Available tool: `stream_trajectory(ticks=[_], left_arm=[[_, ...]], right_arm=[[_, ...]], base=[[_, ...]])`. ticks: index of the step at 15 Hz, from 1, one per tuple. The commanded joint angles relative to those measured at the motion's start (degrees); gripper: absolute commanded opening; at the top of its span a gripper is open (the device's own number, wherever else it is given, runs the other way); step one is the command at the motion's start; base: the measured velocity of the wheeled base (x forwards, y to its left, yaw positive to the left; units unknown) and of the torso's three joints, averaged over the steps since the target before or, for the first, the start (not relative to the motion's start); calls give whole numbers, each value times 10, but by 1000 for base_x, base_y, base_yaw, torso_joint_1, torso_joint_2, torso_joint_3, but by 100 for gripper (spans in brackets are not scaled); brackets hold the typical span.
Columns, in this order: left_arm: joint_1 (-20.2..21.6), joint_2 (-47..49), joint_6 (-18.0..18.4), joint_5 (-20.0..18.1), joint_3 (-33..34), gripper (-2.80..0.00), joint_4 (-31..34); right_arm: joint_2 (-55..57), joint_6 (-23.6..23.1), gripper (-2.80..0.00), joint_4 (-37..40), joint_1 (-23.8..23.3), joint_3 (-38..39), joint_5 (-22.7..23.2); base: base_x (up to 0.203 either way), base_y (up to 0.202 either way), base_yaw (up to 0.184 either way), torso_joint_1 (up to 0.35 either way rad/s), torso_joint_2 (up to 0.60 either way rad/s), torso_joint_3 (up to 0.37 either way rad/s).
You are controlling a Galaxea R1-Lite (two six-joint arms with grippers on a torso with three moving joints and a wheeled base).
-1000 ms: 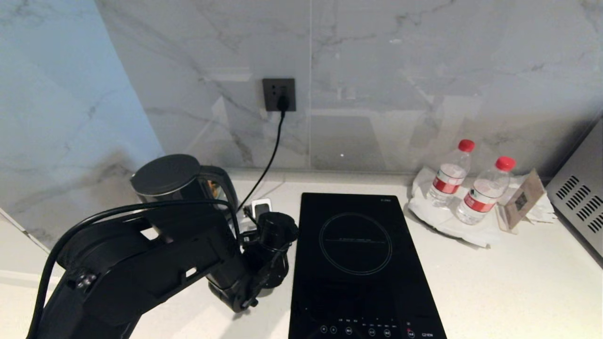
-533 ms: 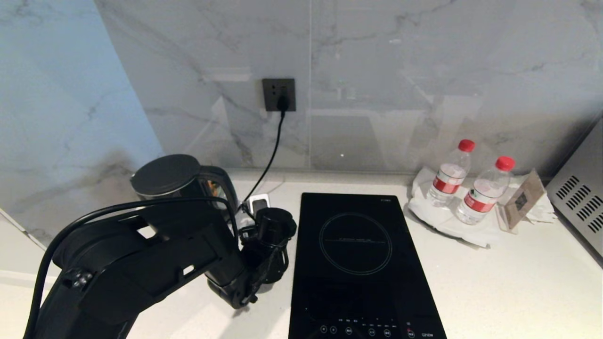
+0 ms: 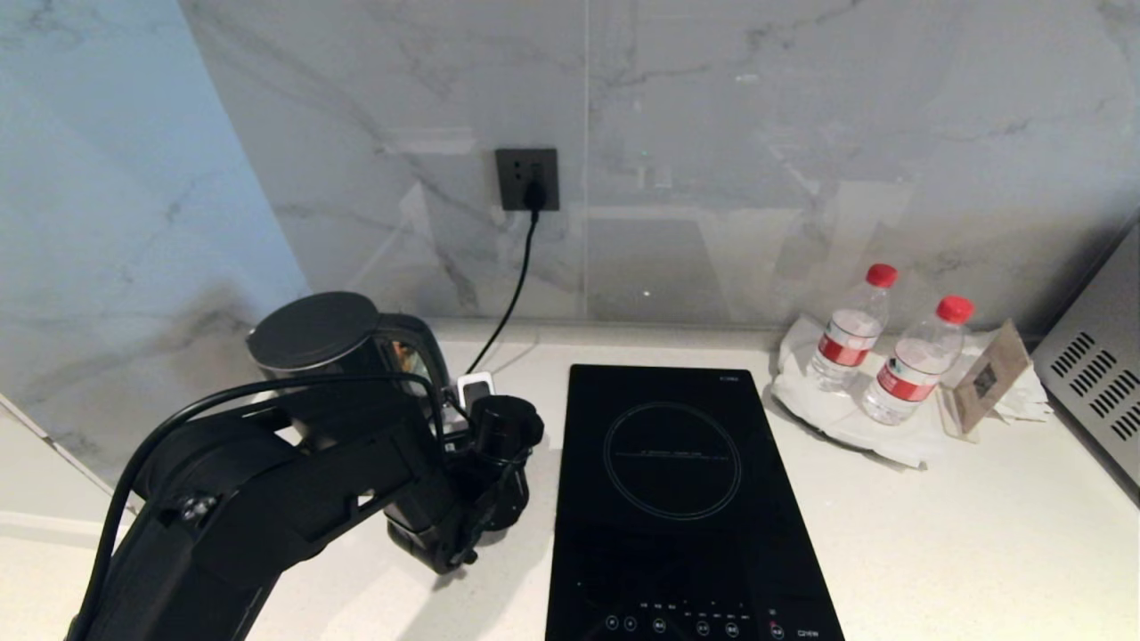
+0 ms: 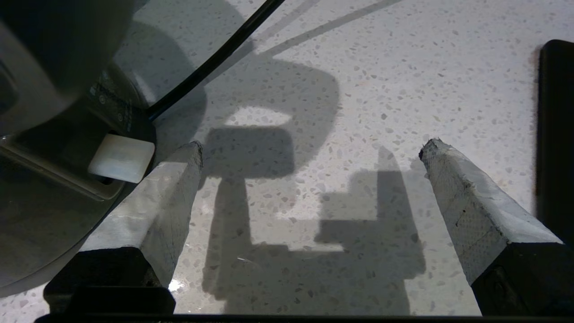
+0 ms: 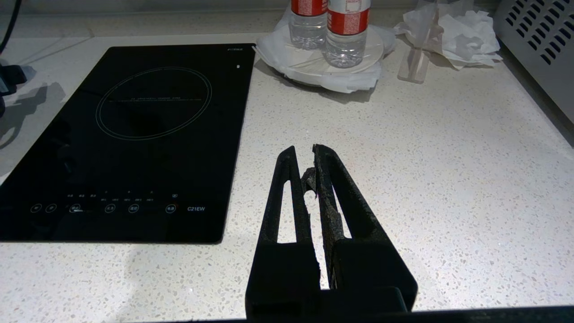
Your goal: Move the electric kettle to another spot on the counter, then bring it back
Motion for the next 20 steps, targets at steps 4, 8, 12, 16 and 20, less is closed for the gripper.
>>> stream_trajectory(ticks=[4,8,12,16,20], left_arm=[[1,8,0,2,2,0,-2],[1,22,0,2,4,0,-2],[1,25,1,2,4,0,2],[1,26,3,1,9,0,0],[1,27,4,1,19,0,2]], right_arm=[[0,0,-280,0,0,0,0],[0,0,-280,0,0,0,0],[0,0,-280,0,0,0,0],[0,0,-280,0,0,0,0],[0,0,-280,0,0,0,0]], base=[[0,0,0,0,0,0],[0,0,0,0,0,0],[0,0,0,0,0,0],[0,0,0,0,0,0],[0,0,0,0,0,0]])
